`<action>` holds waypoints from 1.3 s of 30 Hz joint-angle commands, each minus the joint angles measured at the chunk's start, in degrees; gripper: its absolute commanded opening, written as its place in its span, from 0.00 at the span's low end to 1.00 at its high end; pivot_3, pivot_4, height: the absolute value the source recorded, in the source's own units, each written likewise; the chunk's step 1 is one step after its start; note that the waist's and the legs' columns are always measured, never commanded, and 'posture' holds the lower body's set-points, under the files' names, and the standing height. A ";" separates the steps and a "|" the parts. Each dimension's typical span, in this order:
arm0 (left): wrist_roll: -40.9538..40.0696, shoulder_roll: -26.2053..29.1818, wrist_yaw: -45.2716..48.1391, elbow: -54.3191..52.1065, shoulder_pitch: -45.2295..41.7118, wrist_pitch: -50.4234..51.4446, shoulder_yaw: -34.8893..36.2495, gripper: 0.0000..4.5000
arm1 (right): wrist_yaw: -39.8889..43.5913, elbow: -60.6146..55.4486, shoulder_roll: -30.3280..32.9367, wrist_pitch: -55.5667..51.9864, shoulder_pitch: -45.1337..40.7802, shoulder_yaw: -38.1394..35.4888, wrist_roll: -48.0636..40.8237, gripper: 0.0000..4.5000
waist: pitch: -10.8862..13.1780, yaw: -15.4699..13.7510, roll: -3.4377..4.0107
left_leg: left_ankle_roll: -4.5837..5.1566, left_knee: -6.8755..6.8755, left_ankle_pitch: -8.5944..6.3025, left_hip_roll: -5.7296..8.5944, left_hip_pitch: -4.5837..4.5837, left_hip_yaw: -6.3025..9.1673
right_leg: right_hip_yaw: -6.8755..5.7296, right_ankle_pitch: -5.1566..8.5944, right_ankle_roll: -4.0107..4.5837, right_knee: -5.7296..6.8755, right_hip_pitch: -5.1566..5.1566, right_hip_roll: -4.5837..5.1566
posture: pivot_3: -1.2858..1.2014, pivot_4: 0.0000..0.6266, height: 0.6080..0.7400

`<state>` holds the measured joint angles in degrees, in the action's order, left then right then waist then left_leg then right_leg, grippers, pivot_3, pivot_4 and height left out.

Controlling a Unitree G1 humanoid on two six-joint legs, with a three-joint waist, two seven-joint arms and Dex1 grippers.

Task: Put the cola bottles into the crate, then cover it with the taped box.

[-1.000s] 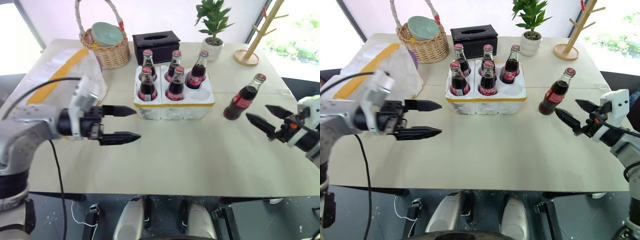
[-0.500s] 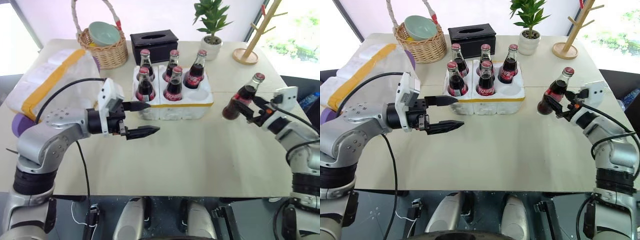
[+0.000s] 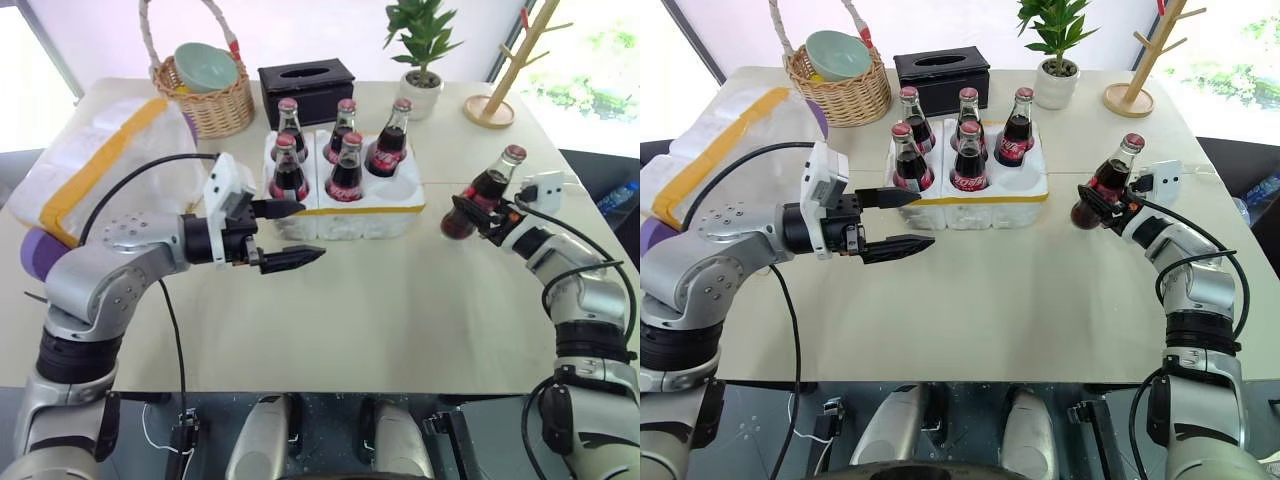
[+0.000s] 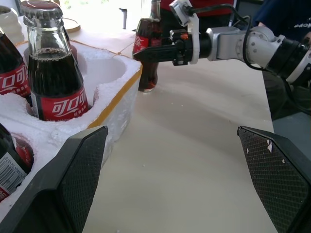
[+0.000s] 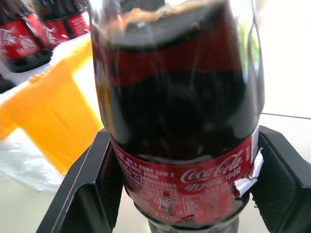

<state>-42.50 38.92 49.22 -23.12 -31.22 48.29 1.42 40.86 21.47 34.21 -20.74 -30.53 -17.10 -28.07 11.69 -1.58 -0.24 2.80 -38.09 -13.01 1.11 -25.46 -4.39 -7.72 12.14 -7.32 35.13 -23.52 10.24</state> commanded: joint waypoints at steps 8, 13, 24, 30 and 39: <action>-1.49 2.08 -2.23 -1.90 2.90 -0.24 4.55 1.00 | 0.89 -21.44 0.09 -12.80 -13.63 -0.53 -14.84 0.63 | 0.18 1.29 0.31 | -0.01 0.05 -0.01 -0.05 -0.01 0.00 | 0.02 0.00 0.00 0.05 -0.08 -0.04 | 0.52 0.24 0.97; -1.48 1.51 -3.39 -1.86 2.72 -0.52 4.66 1.00 | 2.25 -18.39 -1.57 -9.69 -15.26 6.08 -8.69 0.63 | 0.17 0.75 0.27 | 0.00 0.01 -0.01 -0.03 -0.05 0.00 | 0.02 -0.01 0.00 0.03 -0.06 -0.04 | 0.52 0.24 0.97; -2.61 2.13 -4.90 -3.54 4.36 -0.32 6.28 1.00 | 5.98 -6.20 -3.62 -2.53 -14.99 15.00 3.27 0.63 | 0.17 0.91 0.28 | -0.04 0.03 0.02 -0.06 -0.15 -0.02 | 0.12 -0.01 0.01 0.01 -0.14 -0.20 | 0.52 0.24 0.97; -2.63 3.22 -5.11 -3.84 5.25 -0.25 7.01 1.00 | 6.64 -1.56 -4.64 -3.05 -15.09 18.06 7.45 0.86 | 0.17 0.97 0.27 | -0.05 0.03 0.02 -0.07 -0.07 0.00 | 0.30 0.00 0.01 0.00 -0.09 -0.29 | 0.52 0.24 0.97; -10.56 14.80 -7.12 -7.21 3.33 8.20 18.96 1.00 | 17.78 -12.46 4.97 -6.98 -13.92 15.13 3.90 0.98 | 0.17 0.91 0.26 | -0.10 0.03 0.03 -0.15 -0.06 -0.02 | 0.75 0.00 0.01 0.00 -0.19 -0.50 | 0.52 0.24 0.97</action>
<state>-50.06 50.34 42.30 -27.82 -26.82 53.92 15.13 54.40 14.02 35.90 -26.96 -43.79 0.84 -21.65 11.86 -0.67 0.02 2.70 -38.07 -12.98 0.96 -25.53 -4.42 -6.95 12.14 -7.30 35.13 -23.71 9.73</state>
